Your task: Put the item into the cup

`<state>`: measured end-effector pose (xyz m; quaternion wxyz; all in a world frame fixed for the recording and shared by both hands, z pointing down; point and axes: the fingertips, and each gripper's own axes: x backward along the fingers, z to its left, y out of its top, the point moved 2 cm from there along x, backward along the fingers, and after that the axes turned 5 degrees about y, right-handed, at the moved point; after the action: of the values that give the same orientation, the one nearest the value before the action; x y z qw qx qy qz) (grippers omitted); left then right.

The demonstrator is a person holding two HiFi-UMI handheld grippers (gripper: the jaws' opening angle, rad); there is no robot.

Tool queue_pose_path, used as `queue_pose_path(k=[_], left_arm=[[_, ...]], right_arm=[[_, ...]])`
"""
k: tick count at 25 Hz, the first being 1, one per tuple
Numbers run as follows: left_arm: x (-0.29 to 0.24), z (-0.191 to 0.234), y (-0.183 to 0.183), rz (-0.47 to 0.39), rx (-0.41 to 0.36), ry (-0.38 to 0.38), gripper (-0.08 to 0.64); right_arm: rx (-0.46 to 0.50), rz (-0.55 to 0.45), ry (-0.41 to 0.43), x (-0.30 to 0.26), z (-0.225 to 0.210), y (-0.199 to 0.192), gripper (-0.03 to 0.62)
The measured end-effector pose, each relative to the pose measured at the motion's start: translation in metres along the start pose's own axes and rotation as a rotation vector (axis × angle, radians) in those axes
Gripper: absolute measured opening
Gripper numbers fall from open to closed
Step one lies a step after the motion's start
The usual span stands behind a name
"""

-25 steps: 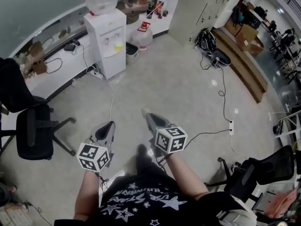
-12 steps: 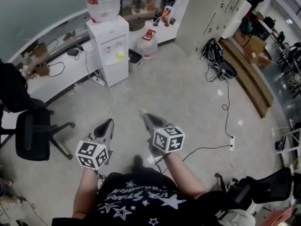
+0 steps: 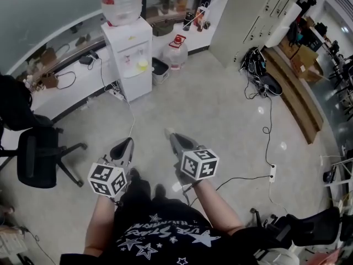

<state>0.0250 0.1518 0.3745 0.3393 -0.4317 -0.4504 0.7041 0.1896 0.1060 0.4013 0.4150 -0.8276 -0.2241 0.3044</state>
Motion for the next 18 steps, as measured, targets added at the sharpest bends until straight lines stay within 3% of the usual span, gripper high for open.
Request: queue_pose_path(k=[10, 18], left_arm=[[-0.048, 0.042, 0.011, 0.003, 0.026, -0.006, 0.005], [-0.112, 0.105, 0.032, 0.018, 0.047, -0.035, 0.005]], right_arm=[[-0.001, 0.014, -0.04, -0.041, -0.02, 0.018, 0.002], [-0.005, 0.029, -0.076, -0.116, -0.047, 0.053, 0.002]])
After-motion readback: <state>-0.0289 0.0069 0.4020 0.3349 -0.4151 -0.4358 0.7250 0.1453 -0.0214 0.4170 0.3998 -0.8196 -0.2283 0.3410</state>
